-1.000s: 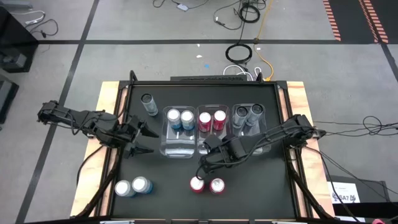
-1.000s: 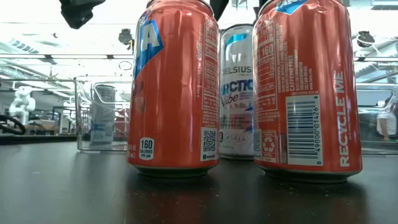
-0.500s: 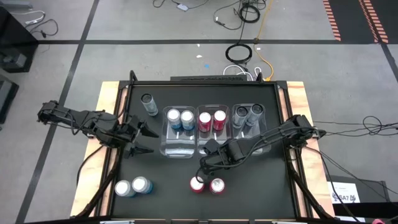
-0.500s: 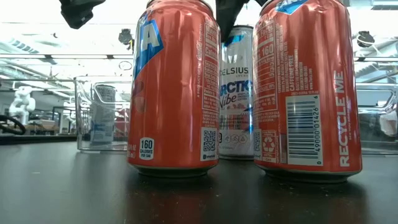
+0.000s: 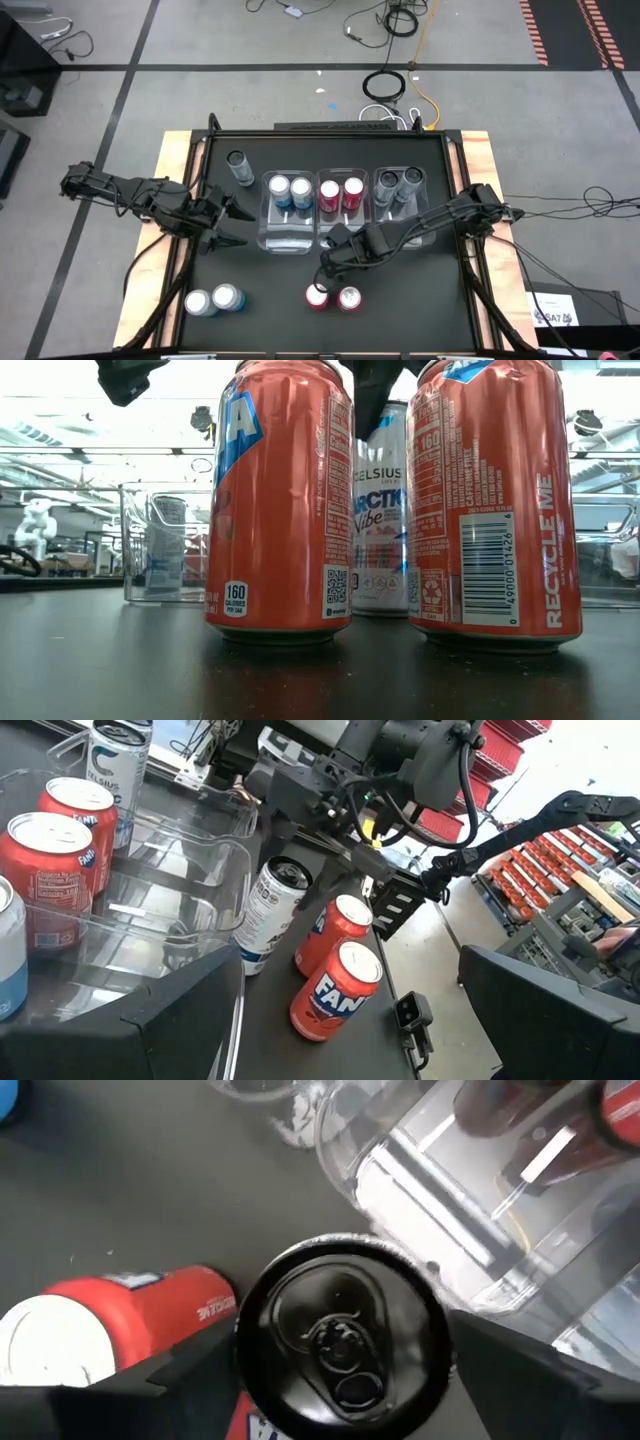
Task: Sort soda cans
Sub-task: Put the white-blue soda can into the right transparent bin
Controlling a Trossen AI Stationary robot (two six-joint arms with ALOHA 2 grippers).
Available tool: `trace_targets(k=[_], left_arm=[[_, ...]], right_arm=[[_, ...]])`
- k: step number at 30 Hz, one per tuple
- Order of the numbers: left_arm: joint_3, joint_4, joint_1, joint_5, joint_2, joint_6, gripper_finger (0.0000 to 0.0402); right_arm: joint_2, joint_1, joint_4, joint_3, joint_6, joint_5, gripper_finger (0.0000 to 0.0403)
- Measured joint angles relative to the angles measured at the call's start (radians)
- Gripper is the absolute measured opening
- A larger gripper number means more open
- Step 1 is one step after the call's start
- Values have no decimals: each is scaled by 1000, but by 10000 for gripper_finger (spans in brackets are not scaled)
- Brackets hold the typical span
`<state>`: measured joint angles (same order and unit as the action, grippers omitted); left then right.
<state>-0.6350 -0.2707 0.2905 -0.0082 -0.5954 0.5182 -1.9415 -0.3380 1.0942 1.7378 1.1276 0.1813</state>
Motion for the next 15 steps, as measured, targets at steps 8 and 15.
trace_targets(k=[8, 15], left_arm=[[0, 0, 0, 0, 0, 0, 384], [0, 0, 0, 0, 0, 0, 384]], right_arm=[[1, 5, 2, 2, -27, -39, 240], [74, -11, 22, -2, -33, -38, 240]])
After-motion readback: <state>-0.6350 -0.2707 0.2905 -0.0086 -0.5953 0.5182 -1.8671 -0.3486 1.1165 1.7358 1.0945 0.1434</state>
